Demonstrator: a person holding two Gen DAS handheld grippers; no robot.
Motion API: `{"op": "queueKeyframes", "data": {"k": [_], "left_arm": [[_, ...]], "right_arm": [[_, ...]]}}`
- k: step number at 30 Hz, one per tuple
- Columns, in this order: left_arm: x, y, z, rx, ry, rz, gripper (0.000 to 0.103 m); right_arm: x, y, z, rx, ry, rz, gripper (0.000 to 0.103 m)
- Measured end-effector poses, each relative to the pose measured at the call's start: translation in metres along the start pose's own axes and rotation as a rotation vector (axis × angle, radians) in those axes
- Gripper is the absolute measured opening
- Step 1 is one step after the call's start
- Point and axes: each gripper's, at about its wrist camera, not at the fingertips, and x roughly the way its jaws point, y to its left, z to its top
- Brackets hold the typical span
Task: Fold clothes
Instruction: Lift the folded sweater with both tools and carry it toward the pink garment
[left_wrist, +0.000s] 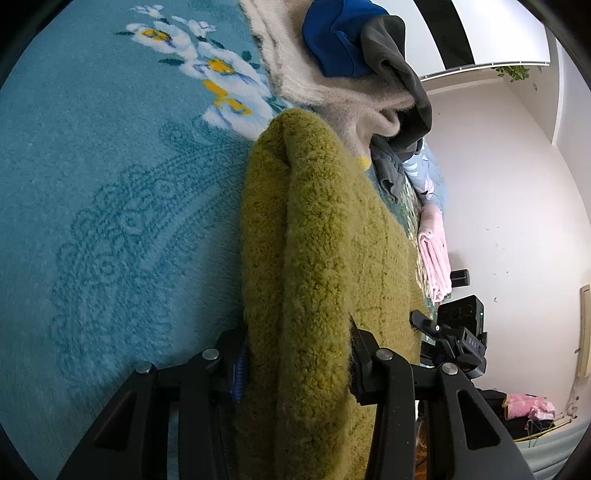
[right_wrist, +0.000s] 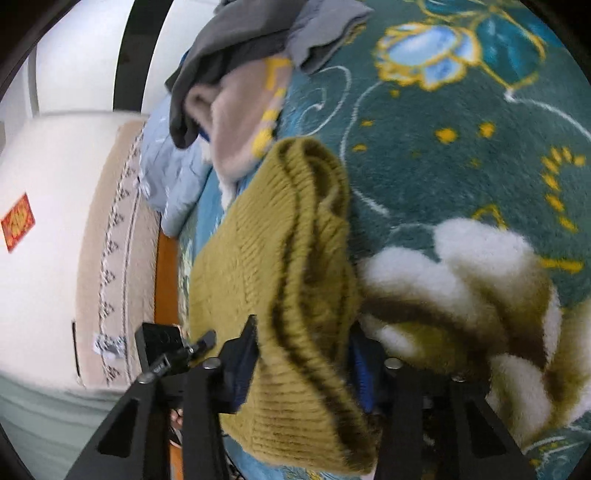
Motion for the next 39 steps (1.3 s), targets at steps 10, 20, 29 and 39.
{"op": "queueKeyframes", "data": {"k": [10, 20, 29, 39], "left_arm": [[-0.007, -0.03, 0.0, 0.093, -0.027, 0.121, 0.031], [-0.016, -0.106, 0.001, 0.227, -0.036, 0.242, 0.03], [-0.042, -0.241, 0.002, 0.313, 0.044, 0.267, 0.03], [-0.1, -0.43, -0.008, 0.422, 0.082, 0.276, 0.03]], "right_arm": [[-0.011, 0.034, 0.0, -0.148, -0.008, -0.053, 0.035], [-0.057, 0.053, 0.006, -0.163, -0.017, -0.04, 0.035], [-0.183, 0.108, 0.005, -0.04, -0.071, -0.065, 0.035], [-0.351, 0.202, -0.001, 0.005, -0.161, -0.067, 0.035]]}}
